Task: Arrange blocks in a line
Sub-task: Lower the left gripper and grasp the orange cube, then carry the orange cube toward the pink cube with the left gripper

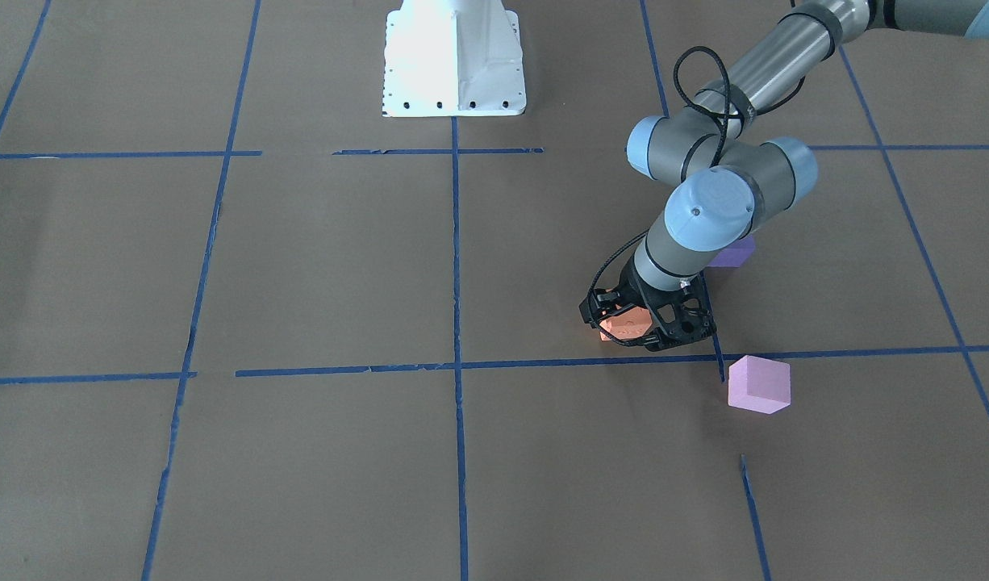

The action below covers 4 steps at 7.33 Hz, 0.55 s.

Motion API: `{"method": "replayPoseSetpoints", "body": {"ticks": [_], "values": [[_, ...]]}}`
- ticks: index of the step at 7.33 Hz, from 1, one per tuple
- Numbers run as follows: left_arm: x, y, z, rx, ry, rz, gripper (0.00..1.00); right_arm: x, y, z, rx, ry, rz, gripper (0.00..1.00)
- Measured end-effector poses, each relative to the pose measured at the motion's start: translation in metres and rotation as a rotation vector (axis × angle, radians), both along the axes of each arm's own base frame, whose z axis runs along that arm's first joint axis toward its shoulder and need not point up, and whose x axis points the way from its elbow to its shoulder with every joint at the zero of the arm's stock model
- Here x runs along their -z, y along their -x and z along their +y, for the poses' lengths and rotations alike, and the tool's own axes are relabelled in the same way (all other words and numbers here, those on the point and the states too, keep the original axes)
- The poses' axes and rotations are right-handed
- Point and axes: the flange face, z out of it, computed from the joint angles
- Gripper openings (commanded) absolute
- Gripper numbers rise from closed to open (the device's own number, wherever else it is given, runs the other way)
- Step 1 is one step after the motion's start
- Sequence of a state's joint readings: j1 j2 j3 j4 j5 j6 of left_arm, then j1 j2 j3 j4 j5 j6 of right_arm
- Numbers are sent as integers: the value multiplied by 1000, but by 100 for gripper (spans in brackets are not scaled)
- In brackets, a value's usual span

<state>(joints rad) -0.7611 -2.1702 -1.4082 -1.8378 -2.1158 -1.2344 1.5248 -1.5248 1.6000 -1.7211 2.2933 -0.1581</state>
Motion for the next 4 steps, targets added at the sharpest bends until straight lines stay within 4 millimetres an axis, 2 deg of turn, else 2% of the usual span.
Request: {"method": "replayPoseSetpoints", "body": {"ticks": [1,3,4], "values": [[-2,-2,0,7,-10,-5,96,0,0,0,0,0,0,100],[-4,-7,1,9,-28,-5,23,0,0,0,0,0,0,100],[-5,-7,1,7,-34,-4,9,0,0,0,0,0,0,100]]}}
